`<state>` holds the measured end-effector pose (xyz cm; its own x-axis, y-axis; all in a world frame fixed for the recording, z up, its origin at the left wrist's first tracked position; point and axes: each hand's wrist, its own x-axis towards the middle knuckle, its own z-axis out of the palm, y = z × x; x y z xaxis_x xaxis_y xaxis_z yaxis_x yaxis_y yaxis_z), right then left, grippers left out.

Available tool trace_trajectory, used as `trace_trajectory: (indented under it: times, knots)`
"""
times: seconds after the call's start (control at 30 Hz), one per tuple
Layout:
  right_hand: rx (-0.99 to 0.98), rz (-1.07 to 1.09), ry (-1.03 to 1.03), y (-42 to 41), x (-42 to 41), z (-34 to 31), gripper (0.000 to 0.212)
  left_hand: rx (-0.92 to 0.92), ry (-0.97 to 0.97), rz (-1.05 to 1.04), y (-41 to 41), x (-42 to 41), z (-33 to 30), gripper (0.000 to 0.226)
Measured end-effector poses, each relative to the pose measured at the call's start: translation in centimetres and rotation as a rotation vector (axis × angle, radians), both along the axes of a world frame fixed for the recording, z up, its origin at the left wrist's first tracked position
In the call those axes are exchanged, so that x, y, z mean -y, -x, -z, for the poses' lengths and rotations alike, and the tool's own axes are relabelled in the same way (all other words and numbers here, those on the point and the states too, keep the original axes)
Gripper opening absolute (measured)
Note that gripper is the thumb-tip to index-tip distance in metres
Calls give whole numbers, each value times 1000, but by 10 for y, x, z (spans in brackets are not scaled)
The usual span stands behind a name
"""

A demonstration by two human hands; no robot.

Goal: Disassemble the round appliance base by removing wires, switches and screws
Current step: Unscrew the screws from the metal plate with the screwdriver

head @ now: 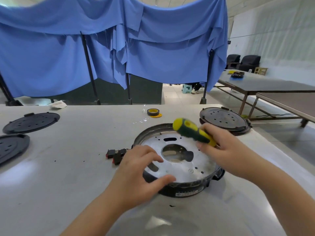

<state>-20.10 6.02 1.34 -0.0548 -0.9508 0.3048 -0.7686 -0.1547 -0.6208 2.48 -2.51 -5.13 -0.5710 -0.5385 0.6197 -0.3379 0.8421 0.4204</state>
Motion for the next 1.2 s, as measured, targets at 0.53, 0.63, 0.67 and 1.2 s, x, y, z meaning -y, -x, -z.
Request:
trace_trajectory:
  times: [0.53, 0.63, 0.67, 1.2]
  knots:
    - [-407, -36, -95, 10, -14, 23, 28, 55, 211, -8, 11, -3, 11, 40]
    - [-335, -23, -29, 11, -12, 22, 28, 14, 170, -38, 8, 0, 8, 36]
    - [-309, -20, 2, 11, -12, 22, 27, 2, 169, -50, 7, 1, 8, 34]
    - [-154, 130, 165, 17, -1, 43, 30, -163, 96, -161, -10, 47, 7, 21]
